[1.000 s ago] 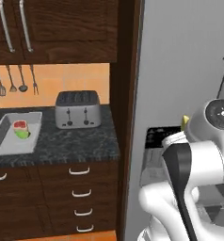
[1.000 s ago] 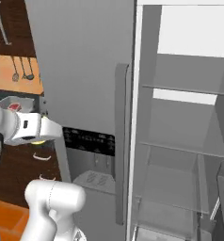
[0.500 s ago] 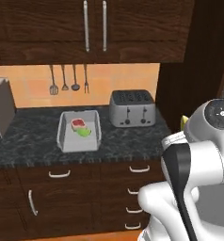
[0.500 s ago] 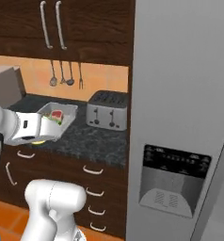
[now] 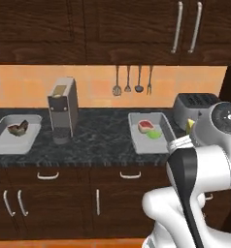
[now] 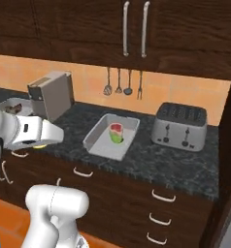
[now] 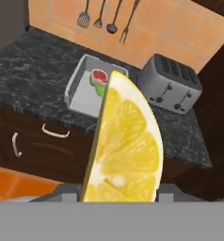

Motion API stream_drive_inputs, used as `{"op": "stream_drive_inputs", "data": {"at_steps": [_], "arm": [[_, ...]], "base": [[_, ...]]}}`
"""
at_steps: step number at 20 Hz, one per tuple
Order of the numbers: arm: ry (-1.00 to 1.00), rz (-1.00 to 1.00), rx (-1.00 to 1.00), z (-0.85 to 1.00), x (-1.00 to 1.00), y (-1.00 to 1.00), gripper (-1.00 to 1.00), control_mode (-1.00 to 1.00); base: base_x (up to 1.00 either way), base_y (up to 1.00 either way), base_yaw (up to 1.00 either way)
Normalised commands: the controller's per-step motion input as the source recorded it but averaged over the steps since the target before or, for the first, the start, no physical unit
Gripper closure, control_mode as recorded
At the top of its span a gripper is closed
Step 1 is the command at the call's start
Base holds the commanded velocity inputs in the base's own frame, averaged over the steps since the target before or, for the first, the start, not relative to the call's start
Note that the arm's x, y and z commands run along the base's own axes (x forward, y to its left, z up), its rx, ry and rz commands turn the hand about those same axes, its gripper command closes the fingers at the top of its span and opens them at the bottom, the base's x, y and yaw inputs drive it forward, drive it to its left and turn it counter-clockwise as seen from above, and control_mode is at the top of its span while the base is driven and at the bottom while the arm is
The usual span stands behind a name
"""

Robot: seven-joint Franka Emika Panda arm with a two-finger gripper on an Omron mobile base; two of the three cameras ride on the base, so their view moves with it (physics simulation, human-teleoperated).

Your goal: Place one lemon wedge and one steak in each tupperware on the nearby counter, to pack two identical lunches.

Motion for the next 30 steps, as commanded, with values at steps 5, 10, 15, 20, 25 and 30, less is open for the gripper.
{"op": "stream_drive_inputs", "data": {"at_steps": [5,10,15,20,25,30], "arm": [[0.0,0.0,0.0,0.0,0.0,0.0,1.0,1.0],[0.0,0.0,0.0,0.0,0.0,0.0,1.0,1.0],[0.0,0.0,0.0,0.0,0.0,0.0,1.0,1.0],[0.0,0.0,0.0,0.0,0.0,0.0,1.0,1.0],[0.0,0.0,0.0,0.0,0.0,0.0,1.0,1.0],[0.03,0.0,-0.01,-0.06,0.02,0.0,1.0,-1.0]], "base": [[0.74,1.0,0.05],[0.84,1.0,-0.01],[0.41,1.0,-0.04],[0.27,1.0,-0.03],[0.45,1.0,-0.04],[0.23,0.63,-0.01]]}}
